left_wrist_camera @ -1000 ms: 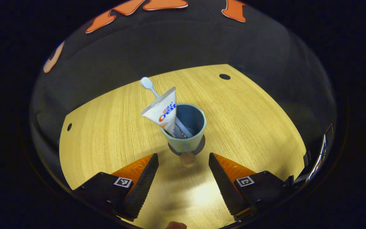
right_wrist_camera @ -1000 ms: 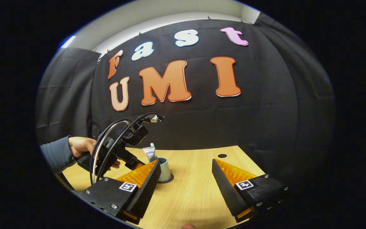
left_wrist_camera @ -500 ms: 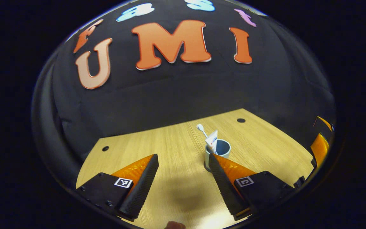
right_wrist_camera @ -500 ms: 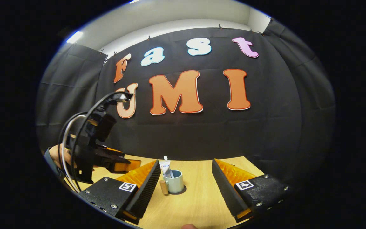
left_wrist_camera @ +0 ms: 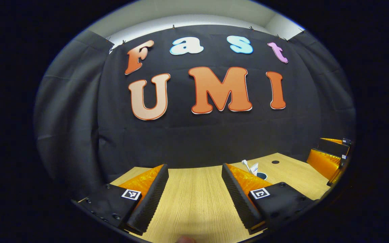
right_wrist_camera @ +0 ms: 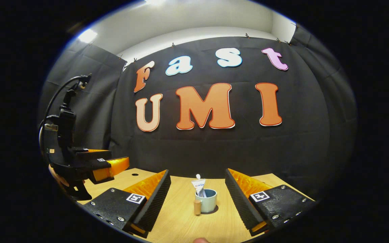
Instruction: Put the toothbrush and toothpaste on the desktop into the cup, then pick up the cup and place it on the coaster on the desktop.
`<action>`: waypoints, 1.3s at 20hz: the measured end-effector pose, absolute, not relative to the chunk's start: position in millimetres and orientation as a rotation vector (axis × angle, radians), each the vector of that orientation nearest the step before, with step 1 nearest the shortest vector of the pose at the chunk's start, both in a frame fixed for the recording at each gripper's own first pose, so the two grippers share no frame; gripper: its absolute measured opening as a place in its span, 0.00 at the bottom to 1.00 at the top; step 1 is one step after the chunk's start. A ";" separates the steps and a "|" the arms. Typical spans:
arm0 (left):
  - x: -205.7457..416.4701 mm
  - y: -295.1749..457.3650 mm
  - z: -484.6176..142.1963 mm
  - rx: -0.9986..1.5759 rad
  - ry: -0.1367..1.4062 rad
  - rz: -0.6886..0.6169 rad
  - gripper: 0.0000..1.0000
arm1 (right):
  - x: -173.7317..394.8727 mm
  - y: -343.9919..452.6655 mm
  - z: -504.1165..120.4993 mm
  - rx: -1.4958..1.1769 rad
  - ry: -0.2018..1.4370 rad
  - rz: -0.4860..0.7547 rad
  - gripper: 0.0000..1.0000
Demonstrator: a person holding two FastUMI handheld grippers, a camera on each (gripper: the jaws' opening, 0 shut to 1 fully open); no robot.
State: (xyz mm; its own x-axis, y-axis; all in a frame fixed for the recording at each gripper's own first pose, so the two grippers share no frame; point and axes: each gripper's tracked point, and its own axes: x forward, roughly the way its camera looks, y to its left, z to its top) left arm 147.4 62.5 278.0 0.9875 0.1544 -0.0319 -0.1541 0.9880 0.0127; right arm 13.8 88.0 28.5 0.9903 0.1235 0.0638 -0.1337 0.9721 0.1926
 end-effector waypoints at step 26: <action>132.6 74.7 284.9 -0.008 -0.055 0.204 1.00 | 14.7 101.9 20.2 0.132 -0.063 0.117 0.97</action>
